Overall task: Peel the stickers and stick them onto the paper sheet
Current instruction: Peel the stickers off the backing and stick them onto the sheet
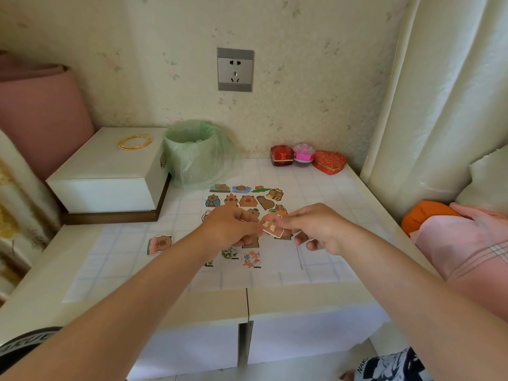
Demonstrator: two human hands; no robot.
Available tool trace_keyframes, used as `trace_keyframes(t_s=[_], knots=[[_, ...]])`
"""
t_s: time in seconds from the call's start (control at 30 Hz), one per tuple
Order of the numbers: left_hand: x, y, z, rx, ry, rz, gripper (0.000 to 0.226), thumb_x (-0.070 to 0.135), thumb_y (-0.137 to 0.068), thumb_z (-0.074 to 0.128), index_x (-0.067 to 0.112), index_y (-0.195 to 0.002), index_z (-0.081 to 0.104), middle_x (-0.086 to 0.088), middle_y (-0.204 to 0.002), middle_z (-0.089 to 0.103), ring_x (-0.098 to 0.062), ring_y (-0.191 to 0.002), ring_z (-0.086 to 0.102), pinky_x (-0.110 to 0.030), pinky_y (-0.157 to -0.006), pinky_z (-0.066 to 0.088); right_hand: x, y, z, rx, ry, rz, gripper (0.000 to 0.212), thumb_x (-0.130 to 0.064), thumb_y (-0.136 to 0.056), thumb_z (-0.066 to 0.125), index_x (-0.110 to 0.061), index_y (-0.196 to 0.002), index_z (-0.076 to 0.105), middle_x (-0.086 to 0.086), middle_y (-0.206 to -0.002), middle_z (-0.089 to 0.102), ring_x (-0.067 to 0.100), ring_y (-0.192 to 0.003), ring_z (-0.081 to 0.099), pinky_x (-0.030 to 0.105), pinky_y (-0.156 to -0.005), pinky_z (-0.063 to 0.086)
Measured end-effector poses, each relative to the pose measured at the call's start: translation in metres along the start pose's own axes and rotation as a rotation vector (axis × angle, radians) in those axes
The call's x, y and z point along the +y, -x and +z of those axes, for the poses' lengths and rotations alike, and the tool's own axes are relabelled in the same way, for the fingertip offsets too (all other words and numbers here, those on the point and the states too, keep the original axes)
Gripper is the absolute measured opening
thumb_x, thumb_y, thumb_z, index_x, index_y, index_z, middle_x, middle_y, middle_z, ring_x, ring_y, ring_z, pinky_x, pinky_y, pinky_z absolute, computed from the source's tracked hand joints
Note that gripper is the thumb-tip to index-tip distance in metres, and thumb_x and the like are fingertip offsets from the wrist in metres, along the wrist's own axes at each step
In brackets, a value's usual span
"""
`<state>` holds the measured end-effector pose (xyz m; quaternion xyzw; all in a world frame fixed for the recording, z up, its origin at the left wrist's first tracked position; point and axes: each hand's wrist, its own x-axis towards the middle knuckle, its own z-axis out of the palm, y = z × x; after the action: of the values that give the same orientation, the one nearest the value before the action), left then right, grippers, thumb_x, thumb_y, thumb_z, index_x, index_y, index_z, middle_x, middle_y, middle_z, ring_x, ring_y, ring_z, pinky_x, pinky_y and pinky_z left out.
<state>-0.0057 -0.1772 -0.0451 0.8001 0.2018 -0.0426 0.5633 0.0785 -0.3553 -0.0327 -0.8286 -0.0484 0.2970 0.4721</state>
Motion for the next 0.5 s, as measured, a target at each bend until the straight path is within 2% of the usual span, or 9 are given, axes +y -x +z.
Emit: trace_keyframes(t_s=[0.07, 0.13, 0.23, 0.33, 0.4, 0.43, 0.5], knots=[[-0.002, 0.002, -0.002, -0.055, -0.051, 0.007, 0.003, 0.015, -0.085, 0.074, 0.015, -0.087, 0.076, -0.007, -0.087, 0.077, -0.012, -0.07, 0.068, -0.024, -0.067, 0.056, 0.004, 0.002, 0.0, 0.007, 0.038, -0.021, 0.018, -0.025, -0.083, 0.082, -0.013, -0.095, 0.076, 0.003, -0.077, 0.073, 0.012, -0.048, 0.052, 0.02, -0.045, 0.031], [-0.004, 0.003, -0.005, -0.083, -0.209, 0.029, 0.006, 0.023, -0.087, 0.074, 0.018, -0.087, 0.078, 0.002, -0.081, 0.077, -0.012, -0.07, 0.071, -0.025, -0.071, 0.058, 0.007, 0.005, 0.0, -0.006, 0.097, -0.038, 0.017, -0.023, -0.084, 0.08, -0.011, -0.095, 0.076, 0.004, -0.076, 0.073, 0.011, -0.047, 0.049, 0.02, -0.044, 0.03], [-0.008, 0.003, -0.01, 0.004, -0.48, 0.102, 0.009, 0.036, -0.085, 0.075, 0.027, -0.082, 0.077, 0.008, -0.078, 0.075, -0.012, -0.077, 0.071, -0.026, -0.075, 0.055, 0.013, 0.008, 0.0, -0.019, 0.202, -0.047, 0.013, -0.019, -0.085, 0.079, -0.01, -0.093, 0.076, 0.004, -0.076, 0.073, 0.01, -0.046, 0.048, 0.019, -0.044, 0.029], [-0.013, 0.004, -0.013, 0.004, -0.55, 0.209, 0.004, 0.036, -0.083, 0.075, 0.036, -0.086, 0.072, 0.017, -0.088, 0.07, -0.004, -0.084, 0.061, -0.02, -0.073, 0.047, 0.019, 0.01, 0.0, -0.062, 0.263, -0.043, 0.011, -0.019, -0.085, 0.079, -0.01, -0.089, 0.076, 0.003, -0.074, 0.073, 0.009, -0.043, 0.049, 0.018, -0.044, 0.028], [-0.019, 0.002, -0.011, -0.064, -0.612, 0.313, 0.01, 0.034, -0.082, 0.076, 0.04, -0.087, 0.071, 0.023, -0.105, 0.067, -0.004, -0.103, 0.057, -0.029, -0.092, 0.047, 0.022, 0.012, 0.001, -0.078, 0.275, -0.04, 0.009, -0.019, -0.085, 0.078, -0.011, -0.088, 0.075, 0.003, -0.072, 0.072, 0.01, -0.043, 0.049, 0.018, -0.044, 0.026], [-0.022, 0.001, -0.01, -0.088, -0.664, 0.352, 0.015, 0.033, -0.083, 0.076, 0.041, -0.095, 0.07, 0.022, -0.12, 0.062, -0.007, -0.119, 0.051, -0.035, -0.104, 0.041, 0.023, 0.013, 0.002, -0.079, 0.279, -0.039, 0.009, -0.019, -0.086, 0.078, -0.011, -0.09, 0.075, 0.003, -0.072, 0.071, 0.01, -0.043, 0.049, 0.019, -0.044, 0.025], [-0.025, 0.003, -0.008, -0.132, -0.806, 0.358, 0.039, 0.039, -0.087, 0.072, 0.044, -0.124, 0.061, 0.016, -0.15, 0.04, -0.014, -0.143, 0.027, -0.04, -0.117, 0.026, 0.023, 0.013, 0.002, -0.073, 0.284, -0.04, 0.012, -0.019, -0.087, 0.077, -0.009, -0.093, 0.075, 0.004, -0.073, 0.071, 0.011, -0.042, 0.049, 0.019, -0.044, 0.025]])
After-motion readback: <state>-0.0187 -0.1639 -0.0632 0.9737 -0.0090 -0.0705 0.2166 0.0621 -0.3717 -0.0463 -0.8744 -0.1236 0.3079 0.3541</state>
